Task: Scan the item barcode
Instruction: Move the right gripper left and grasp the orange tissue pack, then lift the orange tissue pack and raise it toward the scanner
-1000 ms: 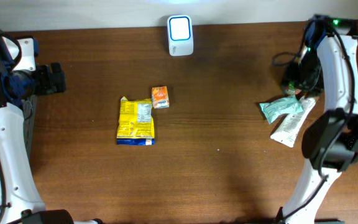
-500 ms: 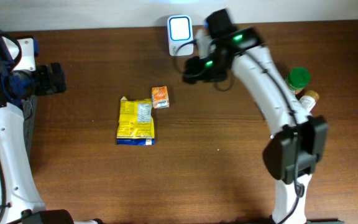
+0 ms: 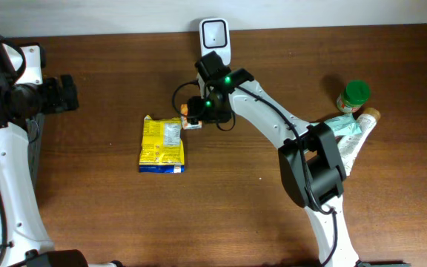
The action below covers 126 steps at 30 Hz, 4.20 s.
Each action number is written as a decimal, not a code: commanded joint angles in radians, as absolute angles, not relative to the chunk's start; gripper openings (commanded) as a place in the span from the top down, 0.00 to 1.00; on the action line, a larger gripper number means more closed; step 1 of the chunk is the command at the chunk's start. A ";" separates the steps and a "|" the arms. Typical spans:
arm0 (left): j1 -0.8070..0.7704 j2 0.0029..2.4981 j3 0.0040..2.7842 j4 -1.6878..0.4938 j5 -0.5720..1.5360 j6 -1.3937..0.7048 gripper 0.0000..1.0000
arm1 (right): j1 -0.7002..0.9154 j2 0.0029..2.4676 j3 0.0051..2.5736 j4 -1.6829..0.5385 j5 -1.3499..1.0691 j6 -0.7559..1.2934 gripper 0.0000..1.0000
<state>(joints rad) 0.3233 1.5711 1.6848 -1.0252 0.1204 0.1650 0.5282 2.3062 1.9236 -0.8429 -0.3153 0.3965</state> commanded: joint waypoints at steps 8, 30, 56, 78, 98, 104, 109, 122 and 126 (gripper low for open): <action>0.330 1.578 1.689 -1.024 0.127 0.181 0.01 | 0.532 2.389 1.914 -0.802 -0.295 0.481 0.42; 0.330 1.578 1.689 -1.024 0.127 0.181 0.01 | 0.532 2.447 1.912 -0.763 -0.295 0.488 0.80; 0.330 1.578 1.689 -1.024 0.127 0.181 0.01 | 0.415 2.358 1.915 -0.912 -0.442 0.340 0.96; 0.330 1.578 1.689 -1.024 0.127 0.181 0.01 | 0.314 2.200 1.915 -1.079 -0.733 0.115 0.96; 0.330 1.578 1.689 -1.024 0.127 0.181 0.01 | 0.078 2.194 1.917 -1.627 -1.335 -0.389 0.96; 0.330 1.578 1.689 -1.024 0.127 0.181 0.01 | 0.039 2.105 1.917 -1.699 -1.454 -0.388 0.96; 0.330 1.578 1.689 -1.024 0.127 0.181 0.01 | 0.035 1.974 1.920 -1.699 -1.552 -0.347 0.96; 0.330 1.578 1.689 -1.024 0.127 0.181 0.01 | 0.030 1.758 1.925 -1.694 -1.552 -0.118 0.96; 0.330 1.578 1.689 -1.024 0.127 0.181 0.01 | 0.034 1.758 1.925 -1.583 -1.452 -0.156 0.96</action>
